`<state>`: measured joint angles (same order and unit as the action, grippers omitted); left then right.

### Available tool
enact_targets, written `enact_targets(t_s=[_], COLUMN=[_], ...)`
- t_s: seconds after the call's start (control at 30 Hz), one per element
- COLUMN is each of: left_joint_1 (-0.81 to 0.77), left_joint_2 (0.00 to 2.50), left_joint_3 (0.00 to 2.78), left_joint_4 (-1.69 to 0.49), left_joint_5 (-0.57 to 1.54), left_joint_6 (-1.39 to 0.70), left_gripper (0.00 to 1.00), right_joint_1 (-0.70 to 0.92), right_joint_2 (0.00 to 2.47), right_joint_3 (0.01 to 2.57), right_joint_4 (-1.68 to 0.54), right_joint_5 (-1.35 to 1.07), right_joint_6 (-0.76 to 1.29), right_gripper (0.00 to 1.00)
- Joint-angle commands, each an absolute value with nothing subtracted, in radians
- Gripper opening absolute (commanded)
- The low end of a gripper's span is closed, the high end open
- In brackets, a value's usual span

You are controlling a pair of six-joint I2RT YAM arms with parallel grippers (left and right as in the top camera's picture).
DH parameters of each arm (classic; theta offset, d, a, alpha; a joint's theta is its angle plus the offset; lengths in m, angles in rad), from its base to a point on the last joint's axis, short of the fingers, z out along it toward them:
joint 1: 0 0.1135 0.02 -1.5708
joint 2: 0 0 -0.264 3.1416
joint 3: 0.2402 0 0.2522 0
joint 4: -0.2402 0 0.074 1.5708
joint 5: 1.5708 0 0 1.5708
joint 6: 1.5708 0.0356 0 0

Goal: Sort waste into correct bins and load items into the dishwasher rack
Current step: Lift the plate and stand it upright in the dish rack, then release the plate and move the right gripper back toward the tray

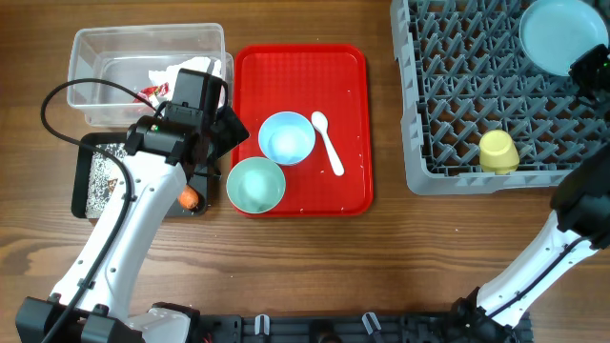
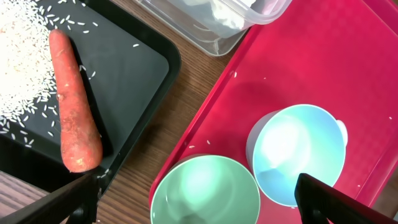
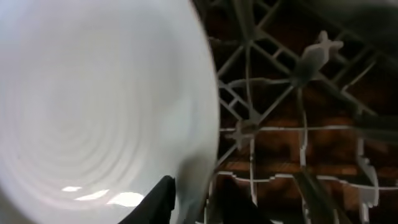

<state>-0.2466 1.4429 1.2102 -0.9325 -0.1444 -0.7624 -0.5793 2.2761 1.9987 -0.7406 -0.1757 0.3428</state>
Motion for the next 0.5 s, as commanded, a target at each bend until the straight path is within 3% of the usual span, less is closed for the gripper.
enact_targets(t_s=[0.0,0.27,0.37,0.47], left_joint_1=[-0.245,-0.245,-0.245,-0.245], left_joint_2=[1.452,1.452,1.452,1.452], left_joint_3=[1.210,1.210,1.210,1.210], left_joint_4=[-0.933,-0.933,-0.933,-0.933], left_joint_5=[-0.158,-0.158,-0.158,-0.158], left_joint_6=[-0.767,-0.767,-0.767,-0.767], left_gripper=[1.00,1.00,1.00,1.00], right_joint_1=[-0.584,-0.582,-0.561,-0.460], right_joint_2=[2.302,2.127,1.985,1.930], right_joint_3=[2.003,2.003,2.003,2.003], right_joint_4=[-0.710,-0.666,-0.642,-0.640], right_joint_5=[-0.182,-0.183,-0.017,0.226], right_joint_6=[0.352,0.329,0.213,-0.039], right_gripper=[0.05,0.04,0.04,0.04])
